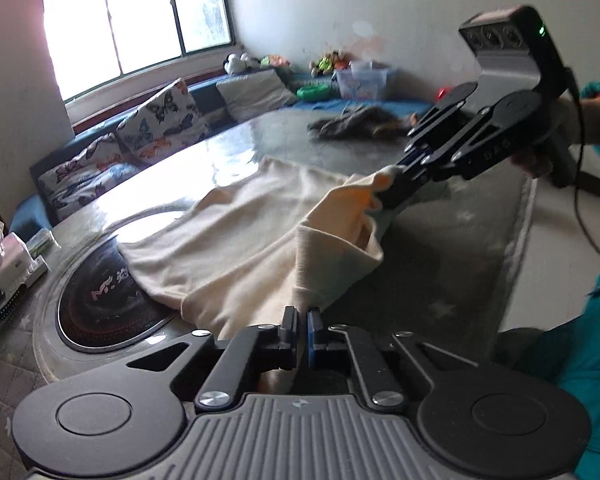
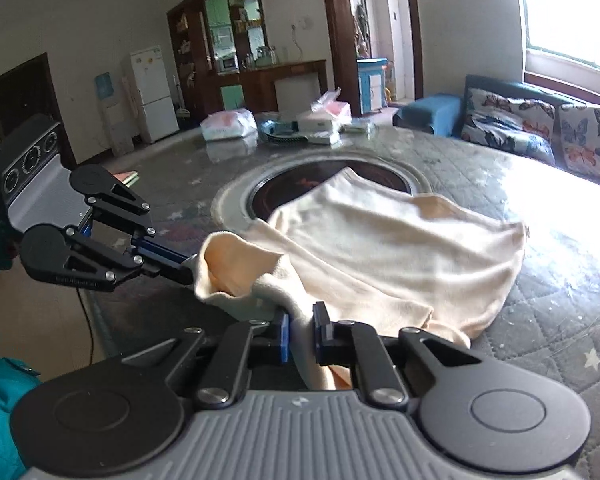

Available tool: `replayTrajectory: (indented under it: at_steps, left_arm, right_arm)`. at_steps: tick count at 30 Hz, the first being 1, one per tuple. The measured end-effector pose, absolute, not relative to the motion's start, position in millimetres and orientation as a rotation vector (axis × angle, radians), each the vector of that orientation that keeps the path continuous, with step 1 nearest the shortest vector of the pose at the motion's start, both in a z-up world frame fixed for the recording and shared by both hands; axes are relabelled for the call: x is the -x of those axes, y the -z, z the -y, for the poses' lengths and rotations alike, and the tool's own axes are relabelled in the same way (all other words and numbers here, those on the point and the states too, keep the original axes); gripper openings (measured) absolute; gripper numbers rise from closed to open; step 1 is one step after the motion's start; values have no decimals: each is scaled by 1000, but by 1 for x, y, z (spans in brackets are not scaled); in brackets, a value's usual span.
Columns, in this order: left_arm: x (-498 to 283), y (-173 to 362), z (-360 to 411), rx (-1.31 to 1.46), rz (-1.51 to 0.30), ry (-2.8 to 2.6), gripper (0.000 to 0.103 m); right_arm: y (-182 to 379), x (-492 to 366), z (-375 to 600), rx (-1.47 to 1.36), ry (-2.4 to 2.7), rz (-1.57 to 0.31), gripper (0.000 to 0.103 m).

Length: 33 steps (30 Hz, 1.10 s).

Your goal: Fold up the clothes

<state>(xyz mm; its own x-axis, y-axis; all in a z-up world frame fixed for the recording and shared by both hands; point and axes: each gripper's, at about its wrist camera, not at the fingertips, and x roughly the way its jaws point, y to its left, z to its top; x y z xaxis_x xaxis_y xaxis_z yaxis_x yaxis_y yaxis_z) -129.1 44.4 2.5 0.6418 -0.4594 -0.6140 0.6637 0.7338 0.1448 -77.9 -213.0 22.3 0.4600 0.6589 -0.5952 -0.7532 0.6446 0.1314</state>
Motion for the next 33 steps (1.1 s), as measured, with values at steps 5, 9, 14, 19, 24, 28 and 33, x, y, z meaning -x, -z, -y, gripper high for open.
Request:
replayTrajectory:
  at_steps: [5, 9, 14, 19, 24, 28, 33]
  left_arm:
    - [176, -20, -54, -336, -569, 694, 5]
    - [199, -27, -60, -305, -565, 678, 5]
    - [197, -24, -60, -321, -572, 710, 5]
    - [210, -15, -46, -435, -546, 737, 24]
    - [227, -1, -33, -561, -488, 717, 67]
    - [224, 11, -24, -593, -497, 697, 67]
    - [217, 31, -11, -672, -487, 679, 66]
  right_arm:
    - [-44, 110, 222, 172, -922, -666, 10]
    - [-55, 138, 224, 196, -956, -692, 10]
    - [-53, 141, 223, 186, -940, -705, 10]
    - [-51, 131, 225, 141, -913, -705, 10]
    - [-49, 123, 227, 95, -893, -715, 10]
    - [-48, 117, 227, 64, -872, -729, 10]
    - [-48, 118, 227, 66, -857, -721, 10]
